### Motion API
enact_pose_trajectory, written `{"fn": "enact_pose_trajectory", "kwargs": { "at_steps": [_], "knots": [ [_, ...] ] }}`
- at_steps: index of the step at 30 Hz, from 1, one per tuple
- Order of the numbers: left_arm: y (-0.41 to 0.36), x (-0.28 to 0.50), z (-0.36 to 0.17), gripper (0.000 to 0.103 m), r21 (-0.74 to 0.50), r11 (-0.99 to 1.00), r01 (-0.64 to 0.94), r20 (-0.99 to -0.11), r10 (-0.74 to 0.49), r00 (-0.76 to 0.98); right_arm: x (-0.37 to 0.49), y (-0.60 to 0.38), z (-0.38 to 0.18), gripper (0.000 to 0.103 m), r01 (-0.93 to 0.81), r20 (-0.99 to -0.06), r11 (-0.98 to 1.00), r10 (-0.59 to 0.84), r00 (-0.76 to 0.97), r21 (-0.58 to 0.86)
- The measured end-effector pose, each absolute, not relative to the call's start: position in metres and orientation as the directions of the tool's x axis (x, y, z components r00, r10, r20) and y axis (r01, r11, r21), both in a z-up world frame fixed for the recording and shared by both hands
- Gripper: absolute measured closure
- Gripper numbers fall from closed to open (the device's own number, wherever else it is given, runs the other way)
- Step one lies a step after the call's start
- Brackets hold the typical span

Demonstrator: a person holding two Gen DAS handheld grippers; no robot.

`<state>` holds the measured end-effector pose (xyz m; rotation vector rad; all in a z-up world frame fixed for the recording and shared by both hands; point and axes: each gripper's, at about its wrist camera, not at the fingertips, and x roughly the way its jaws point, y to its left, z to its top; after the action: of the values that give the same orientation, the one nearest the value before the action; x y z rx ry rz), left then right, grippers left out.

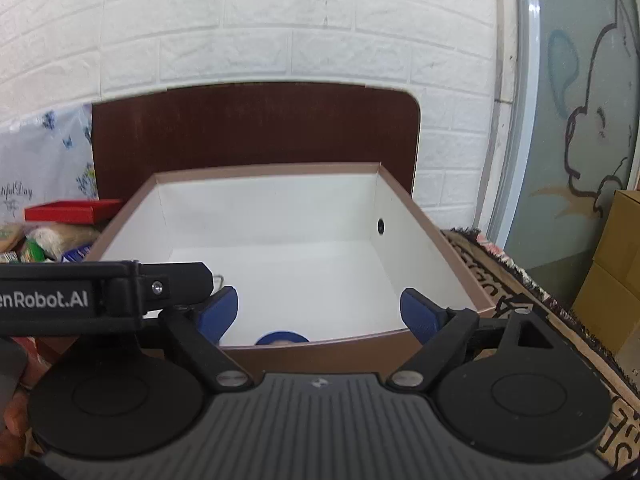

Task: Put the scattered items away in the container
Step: 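Withdraw the left tool and move it to the brown strap wallet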

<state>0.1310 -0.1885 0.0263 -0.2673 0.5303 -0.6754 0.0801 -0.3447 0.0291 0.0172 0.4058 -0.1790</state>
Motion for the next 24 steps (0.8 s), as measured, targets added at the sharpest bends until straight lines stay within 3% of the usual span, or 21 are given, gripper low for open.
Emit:
{"fn": "enact_pose_trajectory", "kwargs": {
  "at_steps": [5, 7, 13, 24],
  "knots": [
    [-0.154, 0.115, 0.023, 0.004, -0.494, 0.732, 0.469, -0.365, -0.664, 0.653, 0.058, -0.32, 0.035, 0.009, 0.155, -0.311, 0.987, -0.163, 0.936, -0.05],
    [-0.14, 0.1, 0.025, 0.003, -0.481, 0.72, 0.5, -0.323, -0.676, 0.663, 0.048, -0.308, 0.035, 0.009, 0.143, -0.293, 0.989, -0.151, 0.944, -0.046],
    [-0.097, 0.062, 0.017, 0.003, -0.445, 0.769, 0.46, -0.346, -0.621, 0.704, 0.017, -0.268, 0.024, 0.006, 0.097, -0.266, 0.993, -0.11, 0.958, -0.064],
    [-0.01, 0.021, -0.021, 0.003, -0.445, 0.859, 0.252, -0.443, -0.456, 0.772, 0.005, -0.195, -0.023, 0.006, -0.087, -0.424, 0.991, 0.121, 0.897, 0.099]
  ]
}}
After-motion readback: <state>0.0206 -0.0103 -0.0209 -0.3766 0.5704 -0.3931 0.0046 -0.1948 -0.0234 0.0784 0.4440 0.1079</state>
